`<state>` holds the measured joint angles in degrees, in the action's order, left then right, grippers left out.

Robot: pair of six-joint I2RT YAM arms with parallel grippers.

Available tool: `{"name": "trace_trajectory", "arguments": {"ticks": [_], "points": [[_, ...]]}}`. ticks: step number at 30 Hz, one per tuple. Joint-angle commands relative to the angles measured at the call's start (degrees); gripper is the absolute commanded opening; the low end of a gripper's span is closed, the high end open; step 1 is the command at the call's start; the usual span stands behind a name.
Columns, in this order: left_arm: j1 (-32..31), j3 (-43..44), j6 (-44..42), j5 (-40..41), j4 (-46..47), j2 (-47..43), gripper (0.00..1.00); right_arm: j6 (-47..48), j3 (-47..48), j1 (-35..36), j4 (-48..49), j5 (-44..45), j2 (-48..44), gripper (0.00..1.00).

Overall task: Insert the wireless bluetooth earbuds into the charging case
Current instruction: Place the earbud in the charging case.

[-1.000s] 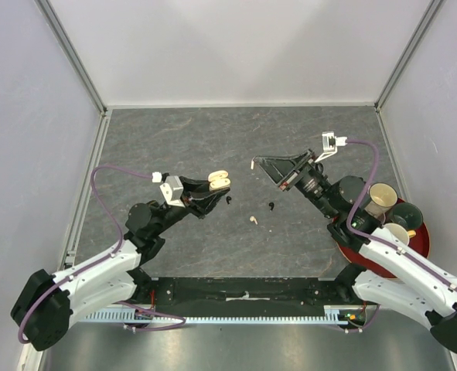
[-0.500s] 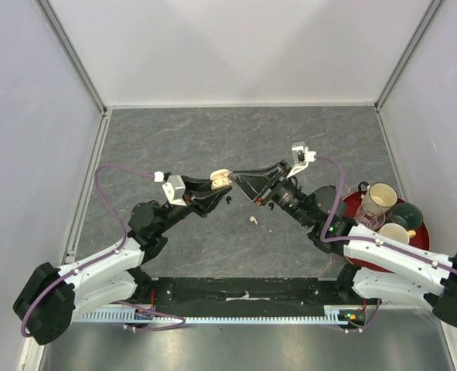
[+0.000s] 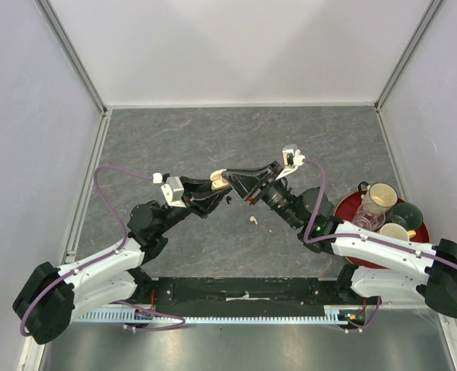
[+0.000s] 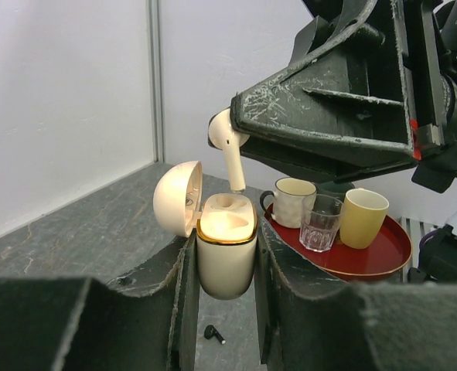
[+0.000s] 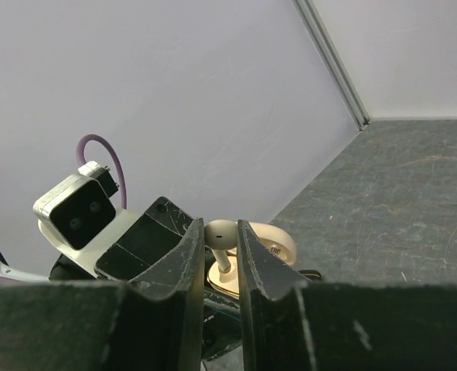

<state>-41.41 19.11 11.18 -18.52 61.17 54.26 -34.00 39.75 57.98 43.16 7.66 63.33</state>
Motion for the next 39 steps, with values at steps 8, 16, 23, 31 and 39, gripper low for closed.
{"name": "trace_trajectory", "arguments": {"ticks": [8,16,23,31,39], "points": [[-1.0,2.3,-1.7,2.0,4.9,0.8,0.02,1.7,-1.4,1.7,5.0,2.7,0.7,0.01],[-1.7,2.5,-1.9,3.1,5.5,1.4,0.02,1.8,-1.5,2.7,6.6,4.2,2.1,0.01],[-2.1,2.8,-2.0,3.7,6.1,1.8,0.02,1.2,-2.4,3.2,8.2,4.7,2.6,0.00],[-2.7,2.9,-2.1,4.6,6.6,2.5,0.02,0.6,-2.7,3.9,8.7,4.3,2.9,0.00],[-3.0,2.5,-2.4,6.7,8.8,2.2,0.02,0.4,-3.7,4.5,5.3,5.3,2.1,0.01]]}}
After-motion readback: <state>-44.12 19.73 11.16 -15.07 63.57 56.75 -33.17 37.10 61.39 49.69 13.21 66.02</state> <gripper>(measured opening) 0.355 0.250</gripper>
